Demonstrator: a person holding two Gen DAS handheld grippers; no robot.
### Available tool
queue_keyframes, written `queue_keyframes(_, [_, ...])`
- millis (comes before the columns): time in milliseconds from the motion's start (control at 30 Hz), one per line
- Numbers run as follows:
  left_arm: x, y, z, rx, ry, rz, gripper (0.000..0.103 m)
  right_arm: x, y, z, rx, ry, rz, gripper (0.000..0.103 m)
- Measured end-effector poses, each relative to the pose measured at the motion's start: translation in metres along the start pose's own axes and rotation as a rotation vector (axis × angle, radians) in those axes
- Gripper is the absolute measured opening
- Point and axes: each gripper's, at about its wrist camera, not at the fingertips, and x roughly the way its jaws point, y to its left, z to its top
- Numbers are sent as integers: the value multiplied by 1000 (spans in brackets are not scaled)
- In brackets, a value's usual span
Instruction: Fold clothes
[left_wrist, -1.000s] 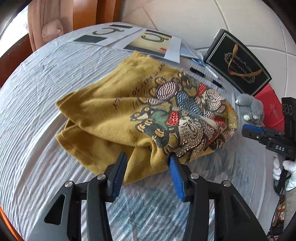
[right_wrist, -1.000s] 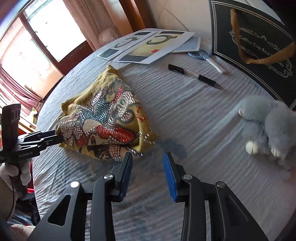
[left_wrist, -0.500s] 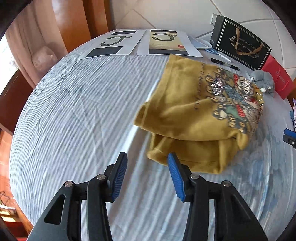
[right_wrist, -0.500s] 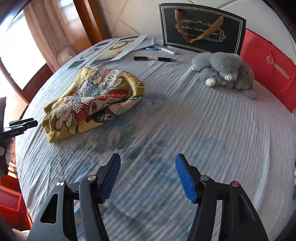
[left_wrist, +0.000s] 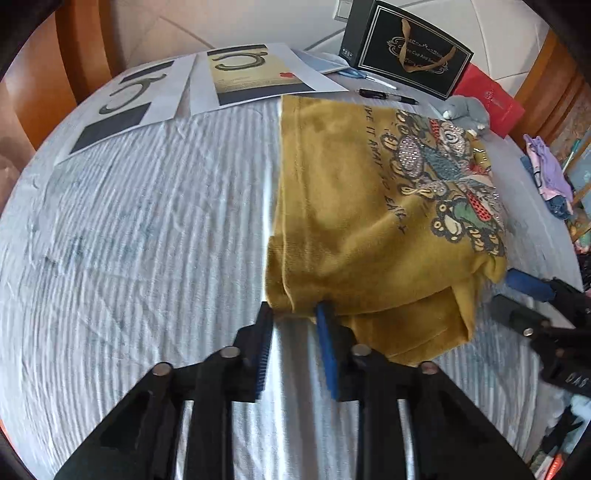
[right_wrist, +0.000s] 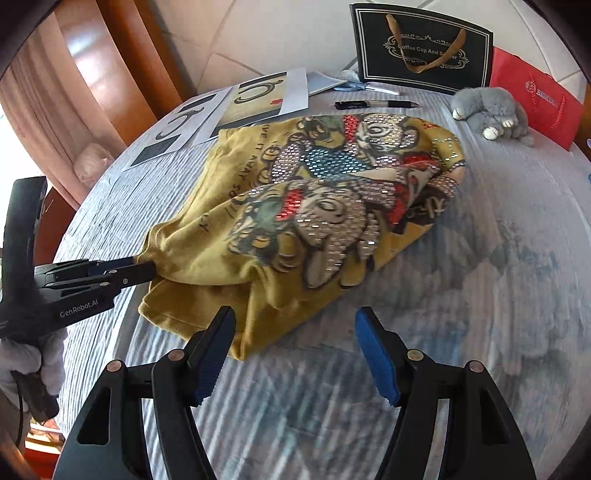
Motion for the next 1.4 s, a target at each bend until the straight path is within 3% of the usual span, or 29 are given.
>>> queue_keyframes(67, [1, -5, 1, 24, 5, 15, 17, 13, 17, 2, -3, 6, -50, 64])
queue_keyframes(100, [1, -7, 1, 32, 8, 17, 15, 22, 24, 2, -19, 19, -105, 57])
queue_keyframes(133, [2, -7, 1, 34, 16, 19, 15, 24, 23, 1, -20, 8, -154, 34])
queue_keyframes(167, [2, -7, 1, 35, 24, 21, 15, 25, 22, 1, -20, -3, -202, 19])
queue_keyframes(200, [3, -7, 0, 36, 31, 18, 15, 26, 21, 0, -21, -14, -251, 14])
queue_keyframes(233, [5, -6, -1, 33, 44, 13, 15, 16, 10, -5, 25, -32, -269, 14])
queue_keyframes(300, [6, -6, -4, 52, 37, 49, 5, -3, -14, -14, 119, -67, -304, 14])
queue_keyframes(400, [5, -5, -4, 40, 42, 54, 5, -24, -58, -34, 287, -58, -313, 15])
queue_keyframes(467, [3, -5, -3, 25, 50, 26, 5, -31, -76, -44, 344, -57, -276, 31])
queue_keyframes(533, [-3, -9, -3, 16, 52, 0, 5, -36, -86, -52, 377, -66, -212, 35])
queue_keyframes(667, [-23, -35, -1, 36, 14, -33, 12, -48, -86, -52, 294, -113, -171, 41])
queue_keyframes(733, [-31, -52, 1, 27, 0, -58, 29, -52, -86, -49, 258, -132, -147, 49])
queue_keyframes(767, [-32, -62, 2, 26, -8, -73, 31, -52, -86, -49, 246, -129, -146, 57])
queue_keyframes(800, [-33, -72, 1, 38, -12, -84, 35, -51, -86, -48, 235, -126, -145, 58])
queue_keyframes(1000, [-15, -114, -15, 116, 13, -82, 36, -49, -91, -48, 215, -136, -92, 58])
queue_keyframes(1100, [-8, -131, -18, 149, 16, -42, 36, -53, -92, -41, 197, -153, -76, 58])
queue_keyframes(1400, [4, -141, -27, 183, 10, 5, 42, -59, -93, -39, 153, -134, -66, 61])
